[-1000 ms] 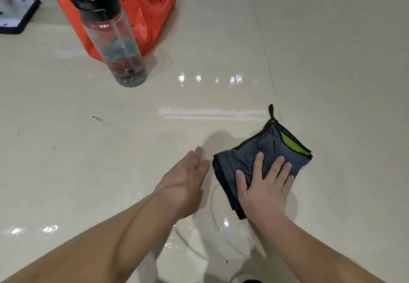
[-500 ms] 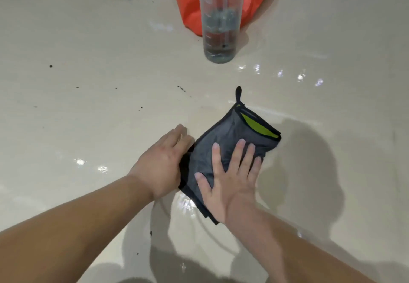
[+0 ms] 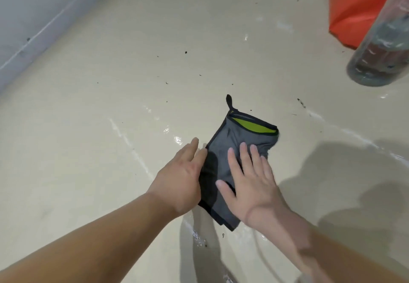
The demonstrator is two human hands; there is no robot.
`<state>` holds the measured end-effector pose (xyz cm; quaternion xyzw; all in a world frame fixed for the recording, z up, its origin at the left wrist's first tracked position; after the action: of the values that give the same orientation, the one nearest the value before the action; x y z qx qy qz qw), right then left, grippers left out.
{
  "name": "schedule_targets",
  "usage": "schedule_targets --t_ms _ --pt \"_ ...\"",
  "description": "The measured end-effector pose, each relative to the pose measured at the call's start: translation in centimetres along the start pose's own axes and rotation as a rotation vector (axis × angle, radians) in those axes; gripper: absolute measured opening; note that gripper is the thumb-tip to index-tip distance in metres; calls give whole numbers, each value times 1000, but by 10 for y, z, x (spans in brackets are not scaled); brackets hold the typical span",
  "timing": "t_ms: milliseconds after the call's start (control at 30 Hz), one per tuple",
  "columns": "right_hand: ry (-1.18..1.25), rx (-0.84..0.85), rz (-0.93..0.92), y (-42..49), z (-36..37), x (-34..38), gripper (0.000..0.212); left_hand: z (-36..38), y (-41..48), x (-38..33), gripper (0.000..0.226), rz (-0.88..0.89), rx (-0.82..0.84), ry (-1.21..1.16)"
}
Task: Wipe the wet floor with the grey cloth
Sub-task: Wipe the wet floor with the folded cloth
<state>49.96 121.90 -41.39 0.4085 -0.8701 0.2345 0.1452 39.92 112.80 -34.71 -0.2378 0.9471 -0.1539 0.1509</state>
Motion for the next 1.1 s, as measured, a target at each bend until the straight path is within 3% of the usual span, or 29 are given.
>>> schedule_targets --t_ms 67,167,267,367,533,600,733,833,933,1033,1100 --pt "125 -87 -13 1 -32 -24 68 15 16 -19 64 108 -52 -9" --pt "144 -233 -7 0 -67 -55 48 61 42 -64 65 184 11 39" --pt "54 -141 61 -3 -71 -67 49 94 41 -83 63 86 45 20" --pt "18 -98 73 -7 -75 -54 44 93 27 -74 58 151 34 -42" --pt "-65 74 40 -13 -45 3 54 79 15 -17 54 260 192 -175" --pt "-127 159 36 -12 -35 27 46 70 8 29 58 229 238 -149" --pt "-170 227 109 0 -31 66 4 59 -14 128 62 101 299 -132" --pt "-168 253 173 1 -25 91 14 58 -29 168 63 105 321 -61" --pt "-135 266 220 -15 -20 110 20 63 -33 174 59 128 149 8" --pt "-281 383 317 -50 -13 110 15 63 -38 167 56 182 -100 64" --pt "-350 430 376 -73 -17 107 28 63 -39 169 55 195 -191 96"
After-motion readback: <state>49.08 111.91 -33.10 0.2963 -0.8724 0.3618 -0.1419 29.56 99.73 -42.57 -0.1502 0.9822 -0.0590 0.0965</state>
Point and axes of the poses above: each hand's wrist, its own y-axis towards the middle knuckle, its own z-axis out of the palm, x = y × z, the point moved 9 cm from there along y, towards the middle knuckle, and after that the axes turned 10 degrees about z, right-handed, at the moved point
